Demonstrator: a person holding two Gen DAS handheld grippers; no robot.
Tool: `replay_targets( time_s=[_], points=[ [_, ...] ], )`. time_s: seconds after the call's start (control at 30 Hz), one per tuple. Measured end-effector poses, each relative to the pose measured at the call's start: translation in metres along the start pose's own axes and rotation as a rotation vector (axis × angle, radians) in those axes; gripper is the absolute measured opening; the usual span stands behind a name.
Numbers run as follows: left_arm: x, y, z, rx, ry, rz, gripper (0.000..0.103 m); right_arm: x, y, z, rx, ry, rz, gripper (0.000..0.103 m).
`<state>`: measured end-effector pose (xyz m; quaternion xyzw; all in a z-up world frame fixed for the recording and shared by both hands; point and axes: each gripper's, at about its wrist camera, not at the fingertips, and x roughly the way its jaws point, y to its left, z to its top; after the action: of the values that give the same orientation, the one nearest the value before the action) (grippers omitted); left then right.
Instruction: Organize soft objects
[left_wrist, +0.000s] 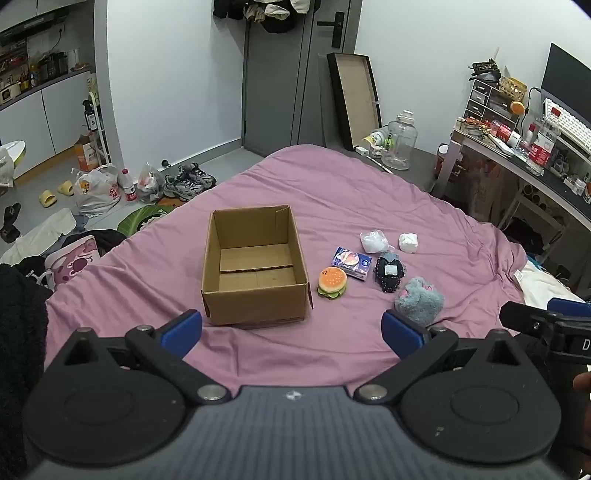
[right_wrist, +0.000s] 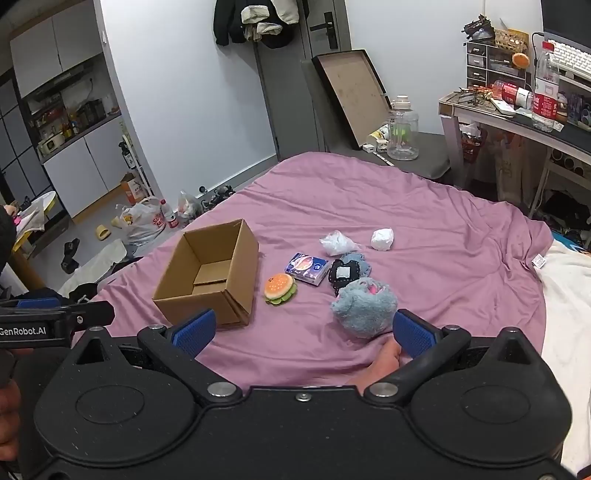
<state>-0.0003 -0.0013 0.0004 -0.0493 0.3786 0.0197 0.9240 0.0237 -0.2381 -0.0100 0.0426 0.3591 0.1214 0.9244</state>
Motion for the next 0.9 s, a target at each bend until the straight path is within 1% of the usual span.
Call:
replay_targets(
  time_s=[0.4,0.9],
  points=[
    [0.0011,0.0002,-0.0068,0.003,0.004,0.0,0.103,-0.0008,-0.001,0.0004,-0.001,-0.001,-0.001,0.103],
    [0.0016,-0.0039,-0.0046,0.005,0.008,0.003,0.103,-0.0017,-0.0007,0.0012,-0.002,-0.004,-0.001,0.103]
  ],
)
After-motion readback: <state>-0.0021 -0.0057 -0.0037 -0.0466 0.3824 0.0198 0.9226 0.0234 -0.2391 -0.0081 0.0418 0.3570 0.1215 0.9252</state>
